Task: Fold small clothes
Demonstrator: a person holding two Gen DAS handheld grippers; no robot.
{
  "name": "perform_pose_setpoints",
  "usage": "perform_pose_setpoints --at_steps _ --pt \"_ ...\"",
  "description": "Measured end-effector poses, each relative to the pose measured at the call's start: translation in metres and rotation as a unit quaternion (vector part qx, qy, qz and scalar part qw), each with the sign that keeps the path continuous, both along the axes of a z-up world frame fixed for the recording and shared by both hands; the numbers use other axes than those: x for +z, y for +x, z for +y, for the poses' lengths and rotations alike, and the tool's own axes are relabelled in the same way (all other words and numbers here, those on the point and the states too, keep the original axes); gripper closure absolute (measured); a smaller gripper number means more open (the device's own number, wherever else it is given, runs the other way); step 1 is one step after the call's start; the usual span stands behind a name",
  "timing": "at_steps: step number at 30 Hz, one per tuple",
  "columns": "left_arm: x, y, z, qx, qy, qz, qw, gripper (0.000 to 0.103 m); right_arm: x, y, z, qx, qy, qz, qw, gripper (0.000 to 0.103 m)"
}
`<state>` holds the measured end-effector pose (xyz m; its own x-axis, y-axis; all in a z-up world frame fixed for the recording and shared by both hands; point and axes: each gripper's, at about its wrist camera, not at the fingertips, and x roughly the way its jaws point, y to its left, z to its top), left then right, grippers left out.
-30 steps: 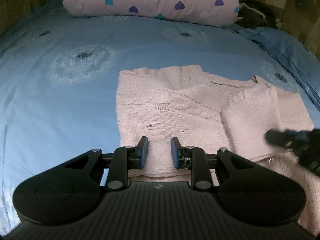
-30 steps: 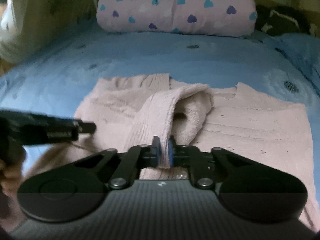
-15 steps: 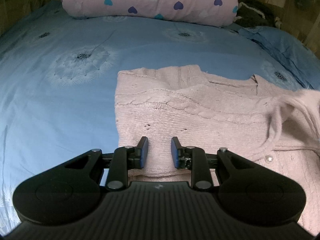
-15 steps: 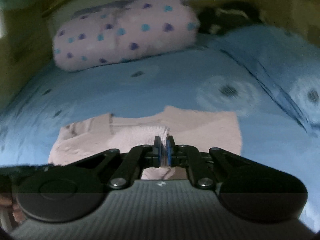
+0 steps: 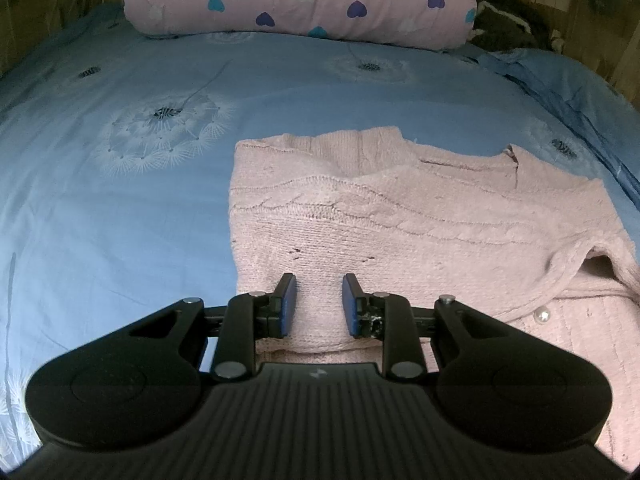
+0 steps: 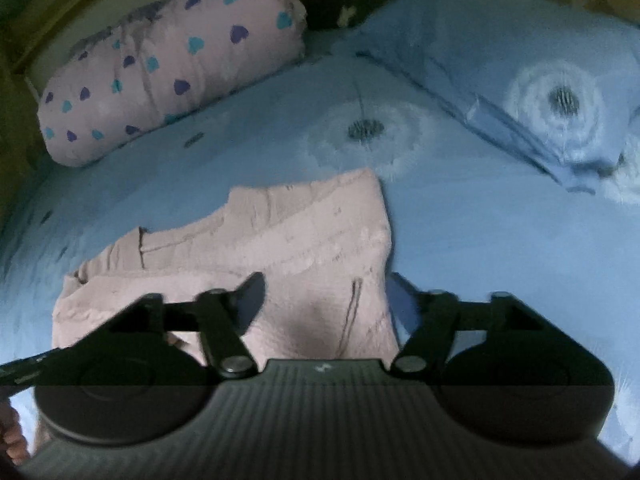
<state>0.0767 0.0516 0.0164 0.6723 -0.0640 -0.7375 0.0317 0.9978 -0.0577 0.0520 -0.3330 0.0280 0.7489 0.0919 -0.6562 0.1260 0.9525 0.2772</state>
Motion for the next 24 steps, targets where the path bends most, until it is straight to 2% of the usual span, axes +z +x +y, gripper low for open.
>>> perform_pose_setpoints --at_steps 5,9,11,13,15,19,21,24 --pt "-0.001 0.000 -0.001 -0.001 0.003 -0.001 1.0000 0.073 -0.009 0.016 0.012 0.035 -0.020 0.017 0.999 0.034" --pt "0.000 0.000 -0.001 0.000 0.001 0.000 1.0000 0.073 -0.024 0.026 0.029 0.057 -0.080 0.043 0.994 0.040" --pt "0.000 0.000 -0.001 0.000 0.001 0.000 1.0000 0.073 -0.030 0.029 0.034 0.064 -0.104 0.056 0.991 0.064" --pt "0.000 0.000 -0.001 0.001 0.000 -0.001 1.0000 0.073 -0.026 0.028 0.036 0.080 -0.102 0.053 0.990 0.090" --pt "0.001 0.000 0.000 0.006 -0.003 -0.007 0.9999 0.073 -0.016 0.026 0.040 0.091 -0.124 0.042 0.987 0.090" --pt "0.007 -0.002 0.004 0.014 -0.012 -0.027 0.9995 0.073 0.013 0.022 0.037 0.084 -0.188 -0.021 0.978 0.091" --pt "0.006 0.000 0.005 0.017 -0.014 -0.024 0.9995 0.073 0.016 0.029 0.032 0.077 -0.194 -0.021 0.978 0.091" --pt "0.001 0.003 0.005 0.015 -0.018 -0.016 0.9996 0.073 -0.003 0.046 0.030 0.083 -0.200 0.019 0.976 0.090"
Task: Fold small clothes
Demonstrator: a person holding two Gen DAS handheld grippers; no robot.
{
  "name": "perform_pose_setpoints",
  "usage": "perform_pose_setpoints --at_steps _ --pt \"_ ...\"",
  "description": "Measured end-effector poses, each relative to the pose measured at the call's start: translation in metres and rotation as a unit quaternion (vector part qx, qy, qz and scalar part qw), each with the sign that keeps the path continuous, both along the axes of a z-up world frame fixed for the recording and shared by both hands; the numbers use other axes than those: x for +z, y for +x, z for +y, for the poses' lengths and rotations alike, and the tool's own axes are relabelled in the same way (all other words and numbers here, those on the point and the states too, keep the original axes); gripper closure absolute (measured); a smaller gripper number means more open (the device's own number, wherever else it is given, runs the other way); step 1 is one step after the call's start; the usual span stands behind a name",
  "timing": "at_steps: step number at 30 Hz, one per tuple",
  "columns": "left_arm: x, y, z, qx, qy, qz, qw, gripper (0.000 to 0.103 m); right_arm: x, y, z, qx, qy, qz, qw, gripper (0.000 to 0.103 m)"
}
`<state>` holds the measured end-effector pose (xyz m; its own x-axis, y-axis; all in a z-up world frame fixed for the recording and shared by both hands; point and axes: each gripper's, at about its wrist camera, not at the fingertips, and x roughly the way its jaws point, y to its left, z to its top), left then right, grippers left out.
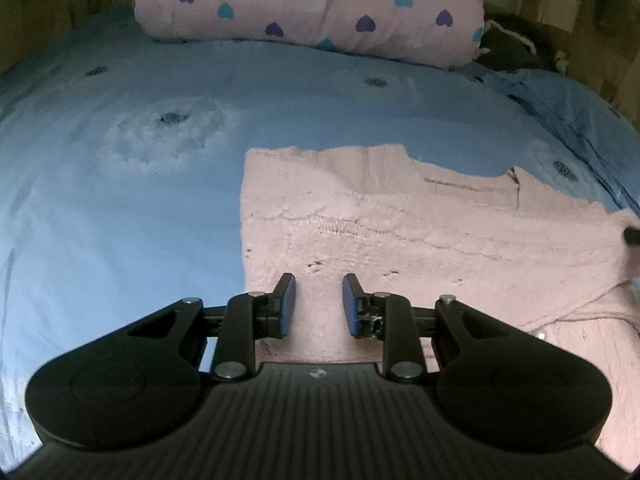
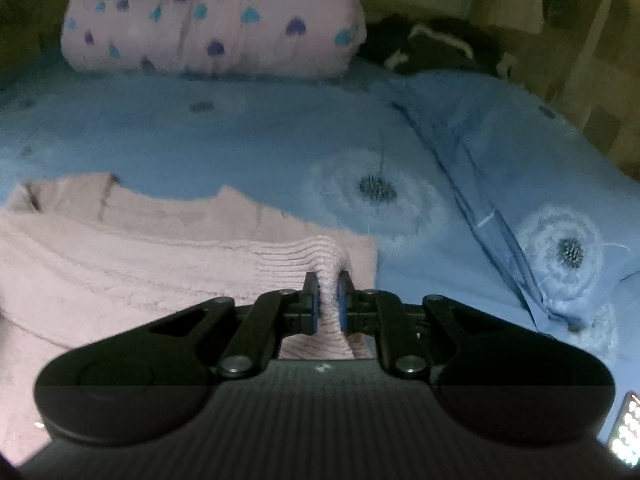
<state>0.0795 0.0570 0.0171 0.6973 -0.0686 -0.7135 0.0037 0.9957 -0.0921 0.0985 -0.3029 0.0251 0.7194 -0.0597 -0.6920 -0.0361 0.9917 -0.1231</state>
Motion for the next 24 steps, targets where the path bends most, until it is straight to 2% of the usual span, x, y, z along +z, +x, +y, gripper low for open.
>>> perform_pose_setpoints --at_steps 2,3,7,9,11,12,18,24 --pt "-0.002 0.001 -0.004 -0.006 0.015 -0.003 0.9999 0.073 -0.021 0.009 0.002 0.003 -0.004 0.032 0.999 0.087" --pt "-0.003 0.001 -0.006 -0.010 0.022 -0.004 0.9997 0.073 -0.031 0.009 0.004 0.001 -0.011 0.033 0.999 0.086" --pt "-0.004 0.000 -0.007 -0.013 0.030 -0.007 0.9994 0.073 -0.037 0.000 0.010 -0.007 -0.028 0.000 1.000 0.084" --pt "-0.004 0.000 -0.007 -0.012 0.028 -0.006 0.9995 0.073 -0.031 -0.006 0.010 -0.011 -0.027 -0.007 1.000 0.072" --pt "-0.003 -0.002 -0.008 -0.014 0.027 -0.006 0.9995 0.073 -0.023 -0.016 0.010 -0.011 -0.020 -0.013 1.000 0.050" --pt "-0.002 -0.003 -0.008 -0.015 0.027 -0.006 0.9995 0.073 -0.017 -0.023 0.010 -0.007 -0.012 -0.019 1.000 0.047" --pt "0.002 -0.016 -0.007 -0.019 0.033 -0.005 0.9993 0.073 0.003 -0.058 0.019 0.023 -0.010 -0.015 1.000 0.047" --pt "0.024 -0.038 -0.006 -0.018 0.033 -0.016 0.9992 0.073 0.023 -0.101 0.024 0.047 0.013 -0.026 0.998 0.047"
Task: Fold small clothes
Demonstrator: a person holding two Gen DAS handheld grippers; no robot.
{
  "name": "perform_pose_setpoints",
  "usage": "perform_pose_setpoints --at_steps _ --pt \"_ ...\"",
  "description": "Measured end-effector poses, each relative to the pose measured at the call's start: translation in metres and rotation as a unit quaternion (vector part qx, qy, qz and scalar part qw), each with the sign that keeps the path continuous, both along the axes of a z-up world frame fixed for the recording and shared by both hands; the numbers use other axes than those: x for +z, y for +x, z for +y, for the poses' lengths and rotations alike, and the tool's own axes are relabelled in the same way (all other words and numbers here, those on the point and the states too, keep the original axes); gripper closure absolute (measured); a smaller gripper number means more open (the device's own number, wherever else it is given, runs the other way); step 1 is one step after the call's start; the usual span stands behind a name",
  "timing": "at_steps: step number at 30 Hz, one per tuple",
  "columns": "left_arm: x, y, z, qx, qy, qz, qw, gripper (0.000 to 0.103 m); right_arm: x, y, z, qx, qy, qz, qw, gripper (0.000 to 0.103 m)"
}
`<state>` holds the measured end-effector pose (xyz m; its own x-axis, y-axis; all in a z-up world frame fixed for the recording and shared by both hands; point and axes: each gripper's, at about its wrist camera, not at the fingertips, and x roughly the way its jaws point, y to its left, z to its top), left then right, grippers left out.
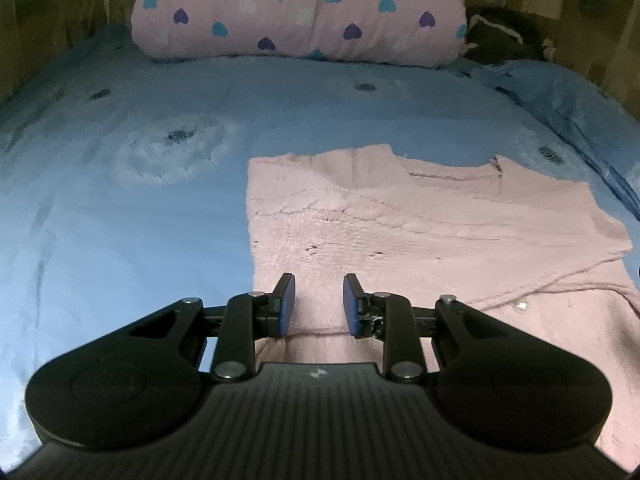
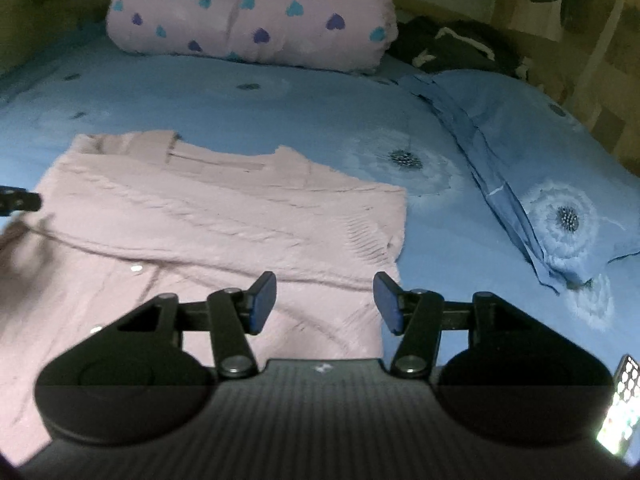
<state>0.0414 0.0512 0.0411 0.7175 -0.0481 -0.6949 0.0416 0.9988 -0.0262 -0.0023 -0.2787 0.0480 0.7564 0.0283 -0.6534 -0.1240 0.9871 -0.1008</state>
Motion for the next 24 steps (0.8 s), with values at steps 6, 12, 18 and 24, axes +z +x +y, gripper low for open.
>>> perform_pose_setpoints --at_steps 6,12,18,24 --pt "0.020 -0.036 0.004 0.010 0.001 0.001 1.0000 0.073 0.014 -0.035 0.011 0.020 0.025 -0.009 0.999 0.047" --pt "0.034 -0.082 0.001 -0.002 0.001 0.005 1.0000 0.072 0.020 -0.071 0.025 0.043 0.038 -0.014 0.998 0.047" --pt "0.037 -0.127 -0.008 -0.017 -0.001 0.013 0.9998 0.072 0.015 -0.105 0.034 0.050 0.048 -0.009 0.998 0.047" --pt "0.030 -0.162 -0.014 -0.031 0.003 0.029 0.9991 0.070 0.009 -0.135 0.042 0.062 0.052 0.003 0.997 0.047"
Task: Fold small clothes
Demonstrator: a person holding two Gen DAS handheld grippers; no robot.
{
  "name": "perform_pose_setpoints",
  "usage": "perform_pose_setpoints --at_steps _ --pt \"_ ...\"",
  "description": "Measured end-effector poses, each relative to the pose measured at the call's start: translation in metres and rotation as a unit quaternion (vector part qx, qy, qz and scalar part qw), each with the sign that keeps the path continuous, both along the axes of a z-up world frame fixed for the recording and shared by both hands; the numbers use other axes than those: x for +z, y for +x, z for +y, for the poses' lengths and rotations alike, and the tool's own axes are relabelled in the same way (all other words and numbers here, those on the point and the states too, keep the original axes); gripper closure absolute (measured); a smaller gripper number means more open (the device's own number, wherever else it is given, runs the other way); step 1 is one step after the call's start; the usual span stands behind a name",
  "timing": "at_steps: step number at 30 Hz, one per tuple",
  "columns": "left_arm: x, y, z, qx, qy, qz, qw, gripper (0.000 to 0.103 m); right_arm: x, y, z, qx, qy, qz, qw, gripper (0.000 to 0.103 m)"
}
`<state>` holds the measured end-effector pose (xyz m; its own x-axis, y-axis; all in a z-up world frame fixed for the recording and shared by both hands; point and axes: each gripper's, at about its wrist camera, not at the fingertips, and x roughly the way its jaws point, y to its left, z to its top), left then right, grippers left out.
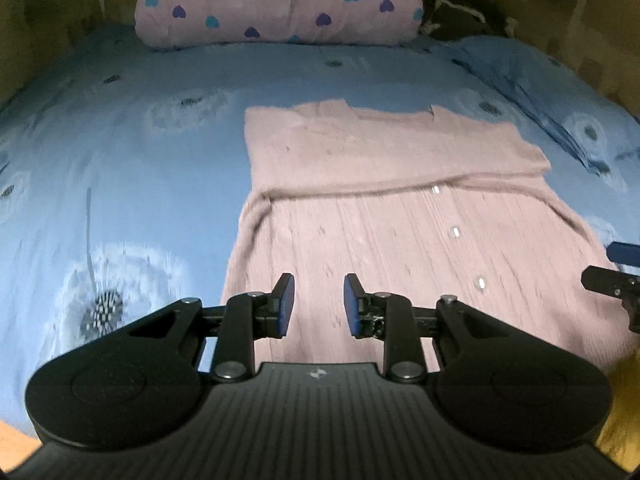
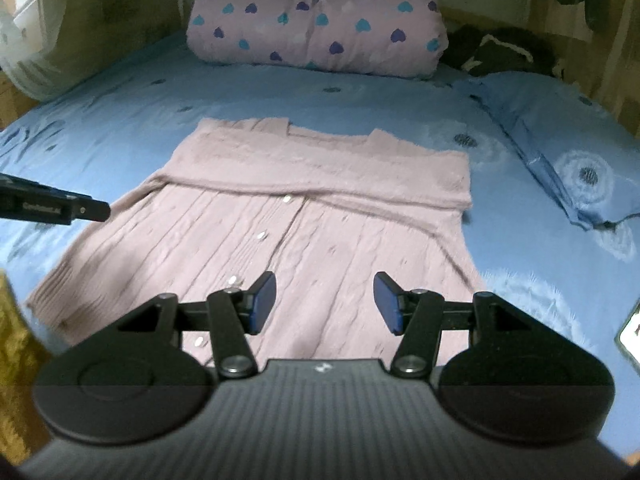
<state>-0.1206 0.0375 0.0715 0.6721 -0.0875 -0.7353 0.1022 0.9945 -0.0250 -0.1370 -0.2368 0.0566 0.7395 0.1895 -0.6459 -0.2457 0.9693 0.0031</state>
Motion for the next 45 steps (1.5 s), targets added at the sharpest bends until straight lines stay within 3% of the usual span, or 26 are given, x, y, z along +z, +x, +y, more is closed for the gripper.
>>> perform_pose_setpoints --at_steps 4,10,20,25,33,37,45 --pt "-0.007 -0.022 -0.004 -0.021 0.008 0.015 0.9997 0.060 -0.004 -0.019 0.004 0.013 0.000 0.003 1.000 0.035" --pt "-0.020 -0.043 -0.011 -0.051 0.030 0.053 0.9968 0.058 -0.014 -0.036 0.009 0.041 -0.016 0.026 0.999 0.035" --pt "-0.036 -0.071 -0.016 -0.101 0.049 0.075 0.9909 0.054 -0.031 -0.054 -0.010 0.038 -0.060 0.056 0.996 0.035" --pt "-0.042 -0.076 -0.024 -0.115 0.076 0.063 0.9885 0.052 -0.039 -0.060 -0.015 0.051 -0.071 0.059 0.994 0.036" --pt "-0.046 -0.080 -0.037 -0.149 0.104 0.061 0.9815 0.051 -0.046 -0.060 -0.001 0.069 -0.133 0.049 0.987 0.036" --pt "-0.051 -0.077 -0.042 -0.153 0.115 0.055 0.9799 0.049 -0.048 -0.048 -0.003 0.051 -0.114 0.046 0.991 0.035" --pt "-0.046 -0.083 -0.046 -0.170 0.095 0.054 0.9794 0.048 -0.053 -0.028 -0.010 0.005 -0.097 0.033 0.995 0.036"
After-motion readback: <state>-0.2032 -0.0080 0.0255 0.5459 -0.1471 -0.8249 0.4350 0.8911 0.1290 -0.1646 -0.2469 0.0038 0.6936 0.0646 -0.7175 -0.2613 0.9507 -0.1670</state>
